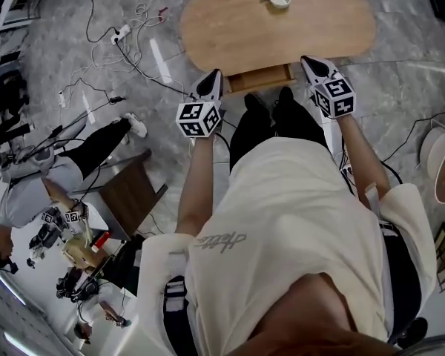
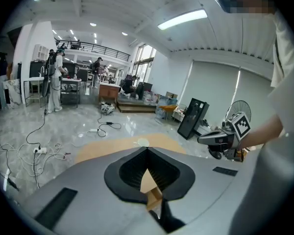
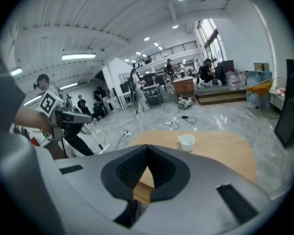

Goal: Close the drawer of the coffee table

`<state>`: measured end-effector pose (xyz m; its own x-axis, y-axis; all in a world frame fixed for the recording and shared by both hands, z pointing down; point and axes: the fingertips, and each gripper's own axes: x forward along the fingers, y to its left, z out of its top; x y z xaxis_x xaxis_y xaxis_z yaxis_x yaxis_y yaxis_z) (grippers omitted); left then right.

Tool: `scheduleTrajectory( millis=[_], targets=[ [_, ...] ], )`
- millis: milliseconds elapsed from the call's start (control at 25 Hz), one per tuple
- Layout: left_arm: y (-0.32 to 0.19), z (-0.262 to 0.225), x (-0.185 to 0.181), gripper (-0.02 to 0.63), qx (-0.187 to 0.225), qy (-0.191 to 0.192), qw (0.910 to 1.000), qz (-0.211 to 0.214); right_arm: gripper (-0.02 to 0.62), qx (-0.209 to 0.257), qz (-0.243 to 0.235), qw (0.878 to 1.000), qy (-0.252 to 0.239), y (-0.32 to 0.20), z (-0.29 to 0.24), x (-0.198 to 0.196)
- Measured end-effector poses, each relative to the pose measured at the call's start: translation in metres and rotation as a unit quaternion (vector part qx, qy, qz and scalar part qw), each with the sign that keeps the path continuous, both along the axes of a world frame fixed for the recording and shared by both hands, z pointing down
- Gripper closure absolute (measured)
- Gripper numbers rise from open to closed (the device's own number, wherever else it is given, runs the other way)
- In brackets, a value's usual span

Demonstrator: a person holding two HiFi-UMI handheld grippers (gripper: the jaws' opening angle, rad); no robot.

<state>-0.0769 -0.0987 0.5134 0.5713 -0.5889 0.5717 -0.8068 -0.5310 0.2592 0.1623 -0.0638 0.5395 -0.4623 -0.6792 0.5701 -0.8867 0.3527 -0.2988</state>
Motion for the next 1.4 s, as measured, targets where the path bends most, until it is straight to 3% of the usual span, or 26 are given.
scheduleTrajectory(
  millis=[200, 440, 640, 760, 840, 1080, 1400],
  targets=[
    [0.015, 0.077, -0.013, 0.601, -0.065, -0.016, 0.9976, 0.019, 0.6, -0.073, -0.055, 0.993, 0.079, 0.042, 0.081, -0.015],
    [0.067, 0.165, -0.038, 0.601, -0.162, -0.024, 0.9864, 0.016, 0.6, -0.153, -0.04, 0.986, 0.055, 0.077, 0.145, -0.036],
    [0.125, 0.234, -0.052, 0.601, -0.254, -0.033, 0.9662, 0.03, 0.6, -0.203, -0.028, 0.973, 0.102, 0.11, 0.217, -0.03],
    [0.161, 0.271, -0.067, 0.601, -0.314, -0.041, 0.9482, 0.027, 0.6, -0.253, 0.019, 0.964, 0.081, 0.122, 0.241, -0.026],
    [0.175, 0.284, -0.075, 0.601, -0.329, -0.042, 0.9431, 0.028, 0.6, -0.268, 0.034, 0.96, 0.069, 0.124, 0.249, -0.031],
    [0.2, 0.337, -0.09, 0.601, -0.348, -0.047, 0.934, 0.067, 0.6, -0.33, -0.017, 0.942, 0.067, 0.146, 0.291, -0.051],
    [0.16, 0.422, -0.109, 0.601, -0.365, -0.055, 0.9266, 0.073, 0.6, -0.399, -0.014, 0.916, 0.045, 0.148, 0.359, -0.077]
  ],
)
